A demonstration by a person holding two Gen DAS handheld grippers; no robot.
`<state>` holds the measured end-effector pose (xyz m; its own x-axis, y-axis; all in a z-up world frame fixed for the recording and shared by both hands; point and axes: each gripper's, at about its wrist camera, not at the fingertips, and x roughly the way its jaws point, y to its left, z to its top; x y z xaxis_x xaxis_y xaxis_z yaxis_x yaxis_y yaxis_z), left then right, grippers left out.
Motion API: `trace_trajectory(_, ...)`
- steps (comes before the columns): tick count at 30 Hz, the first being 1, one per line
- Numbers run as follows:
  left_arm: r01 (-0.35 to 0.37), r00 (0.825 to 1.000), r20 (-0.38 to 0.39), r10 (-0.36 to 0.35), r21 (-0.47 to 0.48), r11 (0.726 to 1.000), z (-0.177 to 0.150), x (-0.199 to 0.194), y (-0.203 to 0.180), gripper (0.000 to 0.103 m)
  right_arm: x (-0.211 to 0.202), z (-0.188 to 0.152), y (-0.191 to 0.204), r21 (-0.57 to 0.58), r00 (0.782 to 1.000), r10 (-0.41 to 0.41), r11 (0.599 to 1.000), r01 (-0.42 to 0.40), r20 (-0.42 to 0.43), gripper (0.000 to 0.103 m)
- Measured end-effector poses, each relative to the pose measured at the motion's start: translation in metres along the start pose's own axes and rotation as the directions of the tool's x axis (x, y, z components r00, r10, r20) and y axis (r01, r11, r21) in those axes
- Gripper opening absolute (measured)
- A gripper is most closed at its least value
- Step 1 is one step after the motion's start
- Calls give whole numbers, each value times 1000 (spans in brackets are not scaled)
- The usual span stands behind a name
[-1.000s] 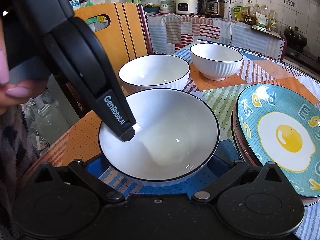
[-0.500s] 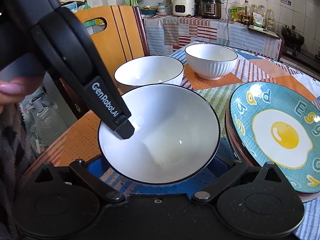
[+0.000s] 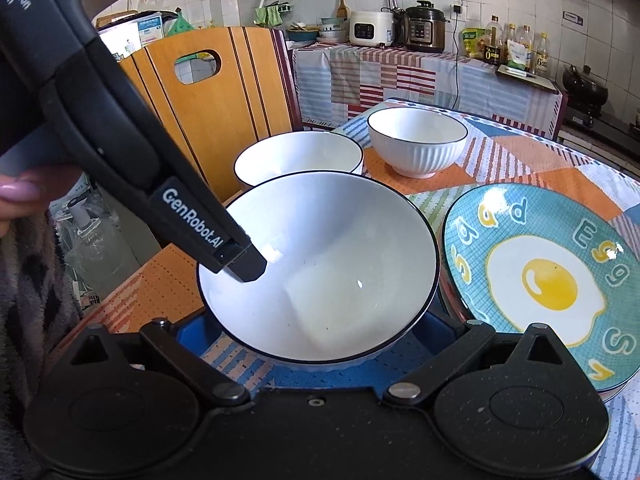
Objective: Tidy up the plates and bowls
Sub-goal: 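Lift the white bowl and carry it toward another white bowl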
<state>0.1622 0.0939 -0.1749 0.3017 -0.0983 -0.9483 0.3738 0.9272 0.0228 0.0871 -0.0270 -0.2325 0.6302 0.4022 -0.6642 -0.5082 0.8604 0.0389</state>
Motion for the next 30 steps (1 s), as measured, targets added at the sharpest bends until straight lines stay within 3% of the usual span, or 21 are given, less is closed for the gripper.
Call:
trace_trajectory(14,-16,996,83,14,23,1000,2,-48,2,14,-29,29,5,-39,999,0,999,2,45,102)
trace_trajectory(30,-23,990,138,34,-82,996,16,-82,47,15,-29,79,14,-132,995,35,991,-23,93,101)
